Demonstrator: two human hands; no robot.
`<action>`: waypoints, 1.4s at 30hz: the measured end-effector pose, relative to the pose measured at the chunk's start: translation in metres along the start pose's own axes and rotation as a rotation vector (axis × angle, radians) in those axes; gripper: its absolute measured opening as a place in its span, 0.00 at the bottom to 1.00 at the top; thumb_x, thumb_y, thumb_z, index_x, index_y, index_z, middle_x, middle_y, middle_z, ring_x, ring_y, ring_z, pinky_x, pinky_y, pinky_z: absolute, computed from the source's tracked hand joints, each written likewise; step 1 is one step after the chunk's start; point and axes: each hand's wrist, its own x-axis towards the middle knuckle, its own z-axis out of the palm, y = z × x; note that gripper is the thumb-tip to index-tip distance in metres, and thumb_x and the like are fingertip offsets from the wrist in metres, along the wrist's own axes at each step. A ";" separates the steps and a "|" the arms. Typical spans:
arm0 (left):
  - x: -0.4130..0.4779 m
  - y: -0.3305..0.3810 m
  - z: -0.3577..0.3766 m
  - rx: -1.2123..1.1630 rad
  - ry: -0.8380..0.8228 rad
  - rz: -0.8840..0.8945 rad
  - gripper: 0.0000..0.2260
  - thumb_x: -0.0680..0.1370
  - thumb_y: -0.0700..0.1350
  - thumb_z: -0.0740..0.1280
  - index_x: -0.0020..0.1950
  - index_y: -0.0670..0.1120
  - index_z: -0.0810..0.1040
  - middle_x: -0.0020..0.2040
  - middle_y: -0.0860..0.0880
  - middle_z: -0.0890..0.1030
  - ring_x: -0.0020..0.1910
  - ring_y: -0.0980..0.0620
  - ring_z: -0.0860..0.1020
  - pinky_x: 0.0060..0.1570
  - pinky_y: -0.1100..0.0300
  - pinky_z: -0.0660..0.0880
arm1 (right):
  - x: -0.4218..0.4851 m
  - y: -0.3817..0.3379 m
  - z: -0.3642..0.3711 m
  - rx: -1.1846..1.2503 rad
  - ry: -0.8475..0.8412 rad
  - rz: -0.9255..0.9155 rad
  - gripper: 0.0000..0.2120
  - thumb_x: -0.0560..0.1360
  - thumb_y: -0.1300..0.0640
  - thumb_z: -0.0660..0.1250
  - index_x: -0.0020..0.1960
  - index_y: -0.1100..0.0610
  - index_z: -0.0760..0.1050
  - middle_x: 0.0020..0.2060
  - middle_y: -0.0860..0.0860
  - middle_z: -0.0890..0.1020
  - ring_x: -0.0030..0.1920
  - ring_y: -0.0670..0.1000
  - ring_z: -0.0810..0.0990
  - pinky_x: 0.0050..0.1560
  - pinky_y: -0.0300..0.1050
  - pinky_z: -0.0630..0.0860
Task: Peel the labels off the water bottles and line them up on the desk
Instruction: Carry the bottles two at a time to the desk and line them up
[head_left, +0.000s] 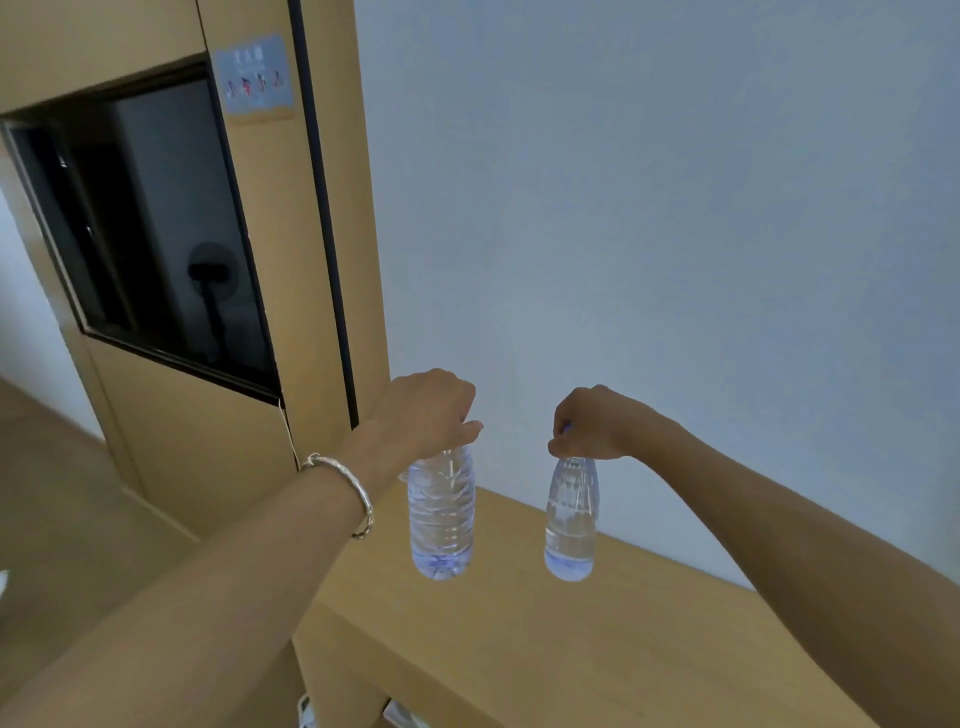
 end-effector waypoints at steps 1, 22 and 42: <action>0.007 -0.006 0.009 -0.015 -0.015 -0.017 0.12 0.78 0.53 0.61 0.41 0.47 0.69 0.45 0.48 0.77 0.44 0.48 0.76 0.37 0.58 0.68 | 0.014 0.001 0.005 0.006 -0.010 -0.003 0.08 0.70 0.51 0.67 0.44 0.54 0.80 0.42 0.50 0.83 0.46 0.51 0.81 0.41 0.43 0.75; 0.196 -0.090 0.193 -0.416 -0.358 -0.108 0.06 0.72 0.40 0.72 0.39 0.47 0.76 0.46 0.49 0.77 0.47 0.53 0.73 0.42 0.63 0.67 | 0.271 0.041 0.096 0.065 -0.215 0.072 0.10 0.71 0.53 0.67 0.50 0.55 0.80 0.49 0.52 0.82 0.49 0.53 0.81 0.40 0.42 0.74; 0.288 -0.122 0.316 -0.315 -0.488 0.469 0.09 0.75 0.36 0.61 0.41 0.48 0.77 0.47 0.50 0.70 0.45 0.50 0.73 0.43 0.62 0.69 | 0.313 0.049 0.171 0.111 -0.186 0.490 0.10 0.71 0.58 0.66 0.52 0.55 0.81 0.50 0.51 0.81 0.47 0.52 0.80 0.41 0.41 0.74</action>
